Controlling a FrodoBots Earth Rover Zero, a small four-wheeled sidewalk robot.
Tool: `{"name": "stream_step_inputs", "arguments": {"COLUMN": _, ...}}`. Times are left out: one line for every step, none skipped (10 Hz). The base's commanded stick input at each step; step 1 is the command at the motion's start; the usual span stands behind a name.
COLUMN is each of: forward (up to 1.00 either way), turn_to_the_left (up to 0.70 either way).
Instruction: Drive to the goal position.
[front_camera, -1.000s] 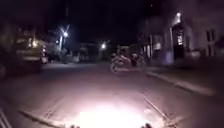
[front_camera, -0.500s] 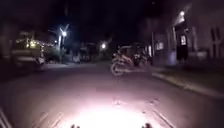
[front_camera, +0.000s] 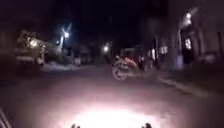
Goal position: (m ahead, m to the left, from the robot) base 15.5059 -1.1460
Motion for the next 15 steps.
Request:
{"name": "stream_step_inputs", "arguments": {"forward": 0.7, "turn_to_the_left": 0.0}}
{"name": "stream_step_inputs", "arguments": {"forward": 0.7, "turn_to_the_left": 0.0}}
{"name": "stream_step_inputs", "arguments": {"forward": 0.7, "turn_to_the_left": 0.0}}
{"name": "stream_step_inputs", "arguments": {"forward": 0.7, "turn_to_the_left": 0.1}}
{"name": "stream_step_inputs", "arguments": {"forward": 0.7, "turn_to_the_left": 0.3}}
{"name": "stream_step_inputs", "arguments": {"forward": 0.7, "turn_to_the_left": 0.35}}
{"name": "stream_step_inputs", "arguments": {"forward": 0.7, "turn_to_the_left": 0.35}}
{"name": "stream_step_inputs", "arguments": {"forward": 0.7, "turn_to_the_left": 0.35}}
{"name": "stream_step_inputs", "arguments": {"forward": 0.7, "turn_to_the_left": 0.3}}
{"name": "stream_step_inputs", "arguments": {"forward": 0.7, "turn_to_the_left": 0.15}}
{"name": "stream_step_inputs", "arguments": {"forward": 0.7, "turn_to_the_left": 0.0}}
{"name": "stream_step_inputs", "arguments": {"forward": 0.7, "turn_to_the_left": 0.0}}
{"name": "stream_step_inputs", "arguments": {"forward": 0.7, "turn_to_the_left": 0.0}}
{"name": "stream_step_inputs", "arguments": {"forward": 0.7, "turn_to_the_left": 0.0}}
{"name": "stream_step_inputs", "arguments": {"forward": 0.7, "turn_to_the_left": 0.0}}
